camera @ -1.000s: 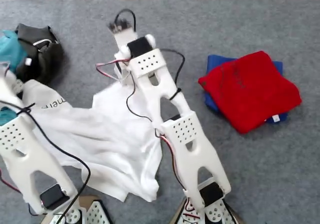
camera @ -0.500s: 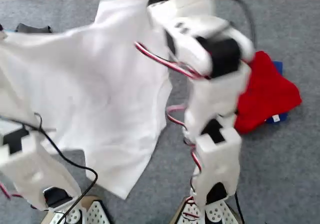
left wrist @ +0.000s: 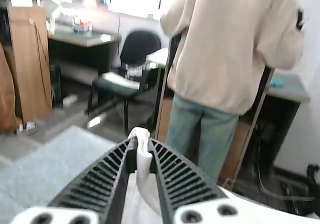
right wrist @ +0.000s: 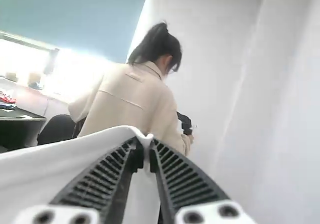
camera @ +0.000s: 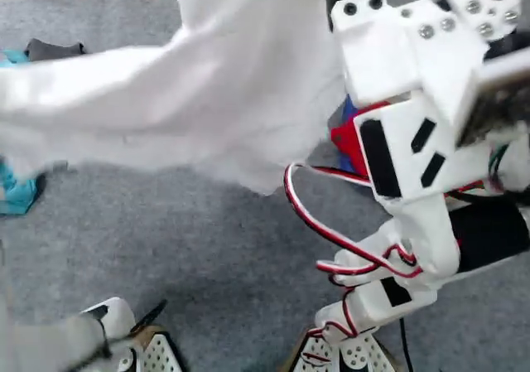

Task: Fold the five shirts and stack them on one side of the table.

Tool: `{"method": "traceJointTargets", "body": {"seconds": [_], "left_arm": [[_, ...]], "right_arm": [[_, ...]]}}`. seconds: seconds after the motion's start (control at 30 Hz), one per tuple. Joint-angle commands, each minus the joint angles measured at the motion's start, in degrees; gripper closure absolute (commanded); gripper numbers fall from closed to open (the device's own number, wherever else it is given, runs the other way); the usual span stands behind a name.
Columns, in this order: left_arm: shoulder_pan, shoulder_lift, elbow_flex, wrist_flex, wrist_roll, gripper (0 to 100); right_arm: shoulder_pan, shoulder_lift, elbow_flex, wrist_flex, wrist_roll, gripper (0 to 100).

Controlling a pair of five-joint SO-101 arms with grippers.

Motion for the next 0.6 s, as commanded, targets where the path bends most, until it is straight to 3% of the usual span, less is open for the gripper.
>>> {"method": "traceJointTargets", "body": {"seconds": [0.0,0.2,0.57], "left_arm": [[-3.4,-6.6,3.6,0.1,-1.1,97],[-13.6,-15.4,10.2,0.0,-2.0,97],[-14.0,-26.6,38.2,-0.2,-4.3,97]], "right_arm": [[-6.7,-1.4,-2.8,-1.8,6.9,98.5],[-14.1,-5.1,-2.2,-2.2,13.9,98.5],[-14.5,-9.7,-2.2,-1.8,13.9,98.5]]}}
